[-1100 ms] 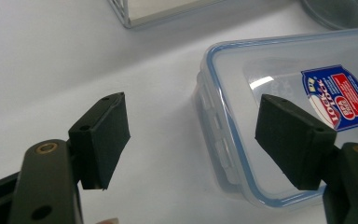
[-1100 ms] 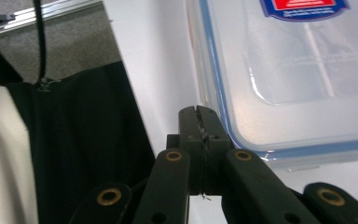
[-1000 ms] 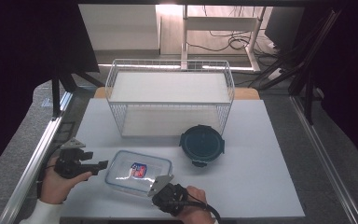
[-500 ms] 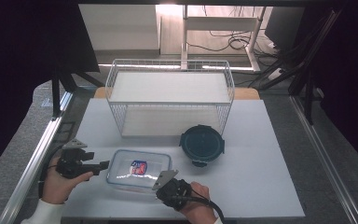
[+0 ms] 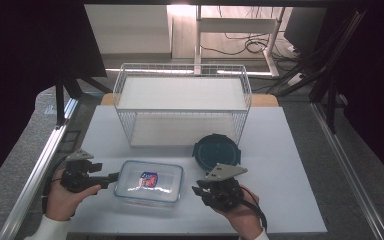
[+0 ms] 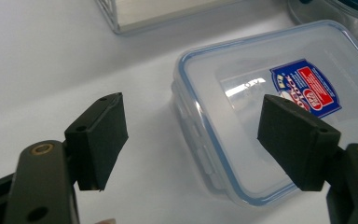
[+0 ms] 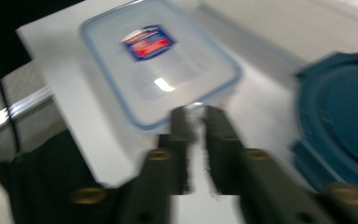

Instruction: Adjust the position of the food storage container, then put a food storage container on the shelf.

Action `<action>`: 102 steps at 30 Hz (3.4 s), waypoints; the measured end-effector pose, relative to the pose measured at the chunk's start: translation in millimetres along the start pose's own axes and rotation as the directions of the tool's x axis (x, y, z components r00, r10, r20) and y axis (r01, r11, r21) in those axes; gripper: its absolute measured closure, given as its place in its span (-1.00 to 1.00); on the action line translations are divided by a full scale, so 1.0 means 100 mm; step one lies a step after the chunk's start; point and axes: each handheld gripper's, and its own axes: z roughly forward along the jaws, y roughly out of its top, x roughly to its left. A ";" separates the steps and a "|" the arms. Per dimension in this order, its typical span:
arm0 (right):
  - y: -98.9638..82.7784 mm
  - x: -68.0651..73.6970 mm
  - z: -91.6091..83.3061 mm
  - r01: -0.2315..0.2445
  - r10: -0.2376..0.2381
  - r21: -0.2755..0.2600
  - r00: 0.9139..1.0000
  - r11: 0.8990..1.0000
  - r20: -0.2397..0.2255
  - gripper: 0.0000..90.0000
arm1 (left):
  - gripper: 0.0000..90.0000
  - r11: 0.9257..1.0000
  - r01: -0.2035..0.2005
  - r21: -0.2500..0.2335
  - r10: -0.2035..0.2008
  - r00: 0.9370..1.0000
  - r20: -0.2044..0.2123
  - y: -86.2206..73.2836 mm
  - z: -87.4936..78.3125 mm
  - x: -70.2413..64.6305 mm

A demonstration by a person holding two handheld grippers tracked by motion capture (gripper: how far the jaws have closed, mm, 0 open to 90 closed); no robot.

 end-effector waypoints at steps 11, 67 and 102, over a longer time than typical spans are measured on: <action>-0.12 -0.17 -0.06 -0.126 0.128 -0.050 0.990 0.991 0.054 -0.54 | -0.57 1.000 0.019 -0.019 -0.019 1.000 0.011 0.00 -0.03 -0.02; -0.22 0.03 0.94 -0.566 0.567 0.053 0.809 0.823 -0.154 -0.82 | -0.86 0.938 0.323 0.127 -0.347 0.875 0.339 -0.20 0.54 0.19; -0.27 -0.03 0.99 -0.689 0.687 0.064 0.702 0.722 -0.185 -0.17 | -0.29 0.893 0.426 0.146 -0.450 0.831 0.327 -0.33 0.43 0.16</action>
